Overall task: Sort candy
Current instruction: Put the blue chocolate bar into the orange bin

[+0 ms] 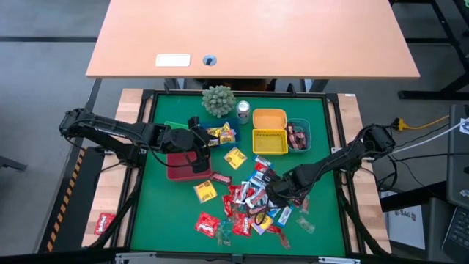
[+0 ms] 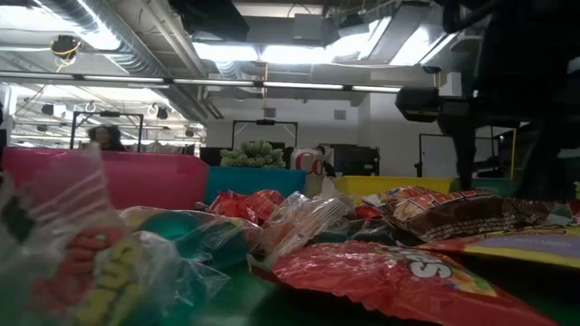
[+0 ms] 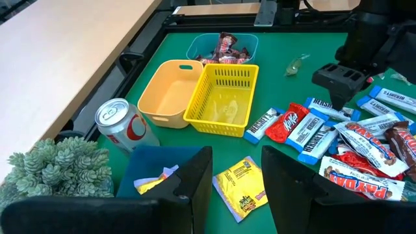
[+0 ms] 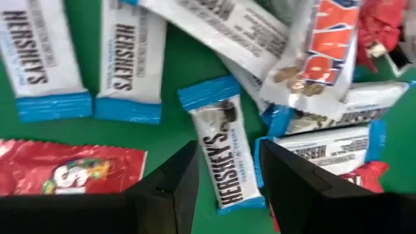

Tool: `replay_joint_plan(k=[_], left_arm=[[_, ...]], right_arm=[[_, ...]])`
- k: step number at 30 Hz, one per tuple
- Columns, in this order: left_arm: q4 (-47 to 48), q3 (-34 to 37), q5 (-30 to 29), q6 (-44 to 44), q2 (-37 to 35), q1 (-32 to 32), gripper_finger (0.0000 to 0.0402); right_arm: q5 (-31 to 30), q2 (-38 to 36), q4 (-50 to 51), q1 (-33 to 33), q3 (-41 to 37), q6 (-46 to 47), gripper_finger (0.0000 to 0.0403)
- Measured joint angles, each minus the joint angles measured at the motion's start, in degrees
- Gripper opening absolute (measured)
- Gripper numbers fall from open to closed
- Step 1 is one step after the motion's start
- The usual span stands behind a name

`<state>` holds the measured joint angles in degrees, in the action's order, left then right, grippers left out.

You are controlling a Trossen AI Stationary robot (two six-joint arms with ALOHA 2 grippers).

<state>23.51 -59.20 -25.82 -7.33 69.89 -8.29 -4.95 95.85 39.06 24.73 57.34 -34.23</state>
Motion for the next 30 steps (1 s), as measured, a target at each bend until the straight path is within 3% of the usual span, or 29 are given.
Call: replay_joint_plan(k=[16, 30], left_arm=[[0.0, 0.0, 0.0, 0.0, 0.0, 0.02, 0.0119], [0.0, 0.0, 0.0, 0.0, 0.0, 0.0, 0.0119]], right_arm=[[1.57, -0.43, -8.39, -0.92, -6.91, -3.55, 0.0159], [4.78, -0.25, -6.69, -1.18, -6.73, -0.12, 0.0158]])
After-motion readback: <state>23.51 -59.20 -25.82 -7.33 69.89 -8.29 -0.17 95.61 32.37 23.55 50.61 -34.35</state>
